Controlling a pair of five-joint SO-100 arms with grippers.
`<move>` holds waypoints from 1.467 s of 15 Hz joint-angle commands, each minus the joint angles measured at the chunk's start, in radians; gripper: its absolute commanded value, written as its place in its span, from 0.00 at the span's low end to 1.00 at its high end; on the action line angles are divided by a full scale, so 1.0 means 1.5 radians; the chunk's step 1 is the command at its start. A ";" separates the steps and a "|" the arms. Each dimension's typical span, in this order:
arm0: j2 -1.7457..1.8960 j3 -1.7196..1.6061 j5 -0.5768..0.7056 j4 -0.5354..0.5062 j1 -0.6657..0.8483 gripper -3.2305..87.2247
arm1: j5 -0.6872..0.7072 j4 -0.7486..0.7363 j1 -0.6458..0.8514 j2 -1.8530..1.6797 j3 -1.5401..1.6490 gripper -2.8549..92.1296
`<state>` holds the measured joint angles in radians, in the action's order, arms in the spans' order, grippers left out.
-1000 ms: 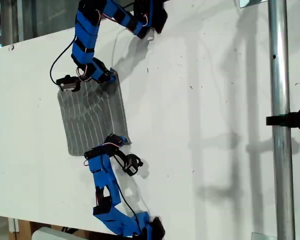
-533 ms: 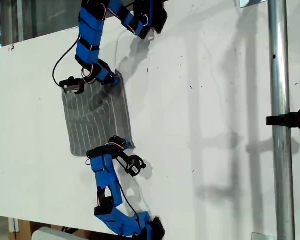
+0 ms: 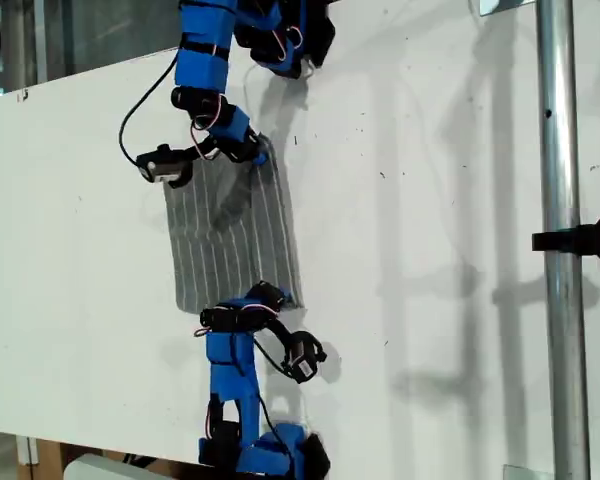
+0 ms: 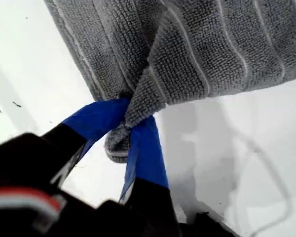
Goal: Grasp corners of a towel and fold twice.
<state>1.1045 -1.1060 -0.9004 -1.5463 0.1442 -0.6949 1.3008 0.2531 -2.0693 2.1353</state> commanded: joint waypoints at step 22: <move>0.253 -0.029 0.263 0.020 0.372 0.02 | 0.296 -0.181 0.373 0.219 -0.395 0.03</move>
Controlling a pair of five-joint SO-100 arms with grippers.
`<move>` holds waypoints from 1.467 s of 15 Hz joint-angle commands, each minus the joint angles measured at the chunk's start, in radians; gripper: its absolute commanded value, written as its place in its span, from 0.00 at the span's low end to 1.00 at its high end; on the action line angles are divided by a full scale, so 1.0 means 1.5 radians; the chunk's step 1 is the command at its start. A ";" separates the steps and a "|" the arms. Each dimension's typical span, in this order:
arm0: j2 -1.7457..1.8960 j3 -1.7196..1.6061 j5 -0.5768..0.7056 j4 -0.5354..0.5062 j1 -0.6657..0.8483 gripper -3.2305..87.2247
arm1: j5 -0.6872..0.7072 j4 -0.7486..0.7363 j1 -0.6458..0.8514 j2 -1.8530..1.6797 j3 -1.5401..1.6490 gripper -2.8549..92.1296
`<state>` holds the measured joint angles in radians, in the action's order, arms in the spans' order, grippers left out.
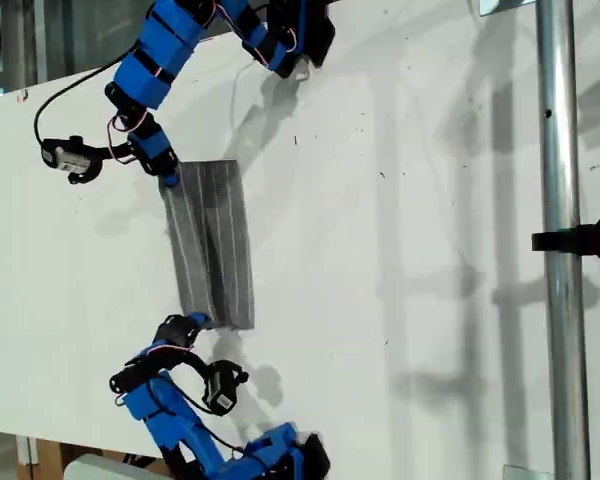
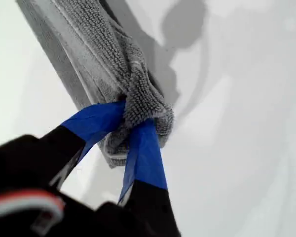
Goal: Grasp corners of a towel and fold twice.
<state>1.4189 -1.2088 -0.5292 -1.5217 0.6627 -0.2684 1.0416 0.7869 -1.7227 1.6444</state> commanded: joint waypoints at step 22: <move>0.210 -0.314 -0.139 0.035 -0.001 0.46 | -0.131 0.112 0.039 0.001 0.160 0.41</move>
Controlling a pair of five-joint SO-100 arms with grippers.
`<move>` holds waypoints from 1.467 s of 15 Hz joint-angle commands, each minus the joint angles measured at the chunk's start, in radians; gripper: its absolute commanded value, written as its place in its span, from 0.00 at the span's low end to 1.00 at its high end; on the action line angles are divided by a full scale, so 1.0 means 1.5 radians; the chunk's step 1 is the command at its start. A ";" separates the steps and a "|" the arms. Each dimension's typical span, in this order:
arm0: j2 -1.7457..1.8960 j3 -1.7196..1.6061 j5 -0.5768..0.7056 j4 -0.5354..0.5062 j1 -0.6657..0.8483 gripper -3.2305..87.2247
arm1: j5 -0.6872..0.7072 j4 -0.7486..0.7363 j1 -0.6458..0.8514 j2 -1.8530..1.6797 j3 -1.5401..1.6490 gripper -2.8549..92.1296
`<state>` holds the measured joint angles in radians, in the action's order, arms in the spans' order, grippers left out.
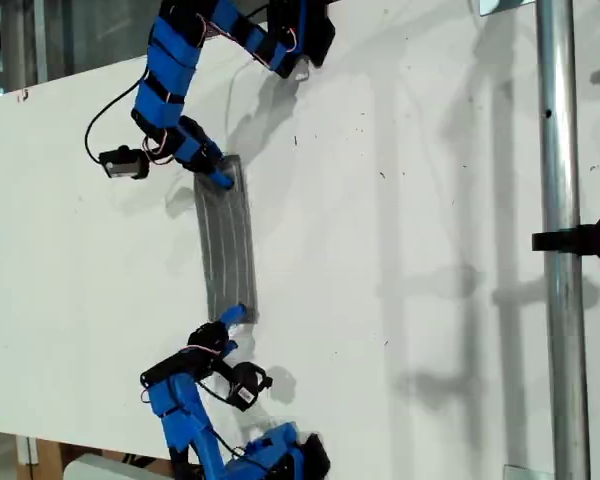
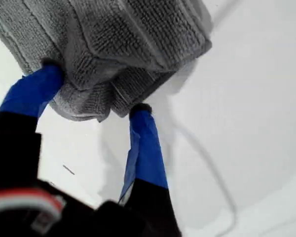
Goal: Grasp corners of a towel and fold twice.
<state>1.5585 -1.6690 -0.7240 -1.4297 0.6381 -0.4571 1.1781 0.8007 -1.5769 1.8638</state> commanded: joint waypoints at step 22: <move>1.277 -0.815 -0.258 0.160 -0.310 0.22 | -0.324 -0.374 -0.070 -0.024 0.141 0.03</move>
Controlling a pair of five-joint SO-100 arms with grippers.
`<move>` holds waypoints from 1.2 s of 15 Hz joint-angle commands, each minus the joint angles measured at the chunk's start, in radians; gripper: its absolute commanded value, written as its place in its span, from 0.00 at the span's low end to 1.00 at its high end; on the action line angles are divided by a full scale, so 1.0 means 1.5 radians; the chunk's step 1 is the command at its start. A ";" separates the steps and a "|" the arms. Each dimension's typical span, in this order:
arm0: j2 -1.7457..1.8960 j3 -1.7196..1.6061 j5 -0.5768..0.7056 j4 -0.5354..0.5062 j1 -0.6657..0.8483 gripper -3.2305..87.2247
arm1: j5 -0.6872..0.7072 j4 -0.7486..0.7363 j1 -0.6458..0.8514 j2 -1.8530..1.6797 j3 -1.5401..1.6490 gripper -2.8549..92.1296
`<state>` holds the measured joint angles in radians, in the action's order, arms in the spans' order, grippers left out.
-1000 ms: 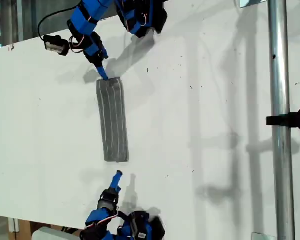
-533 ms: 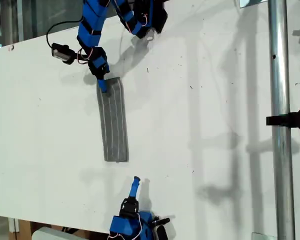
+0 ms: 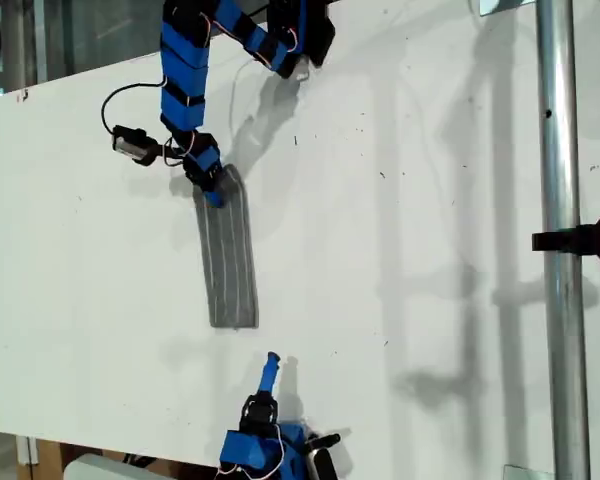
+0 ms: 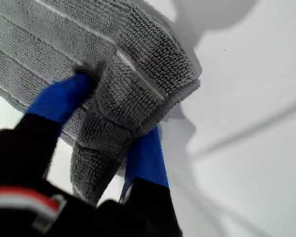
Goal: Grasp corners of a towel and fold twice.
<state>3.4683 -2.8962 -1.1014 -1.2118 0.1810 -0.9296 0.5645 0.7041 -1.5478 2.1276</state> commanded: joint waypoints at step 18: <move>0.004 0.004 -0.010 0.015 -0.015 0.22 | -0.031 0.182 -0.179 0.028 -0.348 0.41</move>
<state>3.4683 -2.8962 -1.1045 -1.2118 0.1672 -0.9848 0.8805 0.4357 -1.4788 1.6874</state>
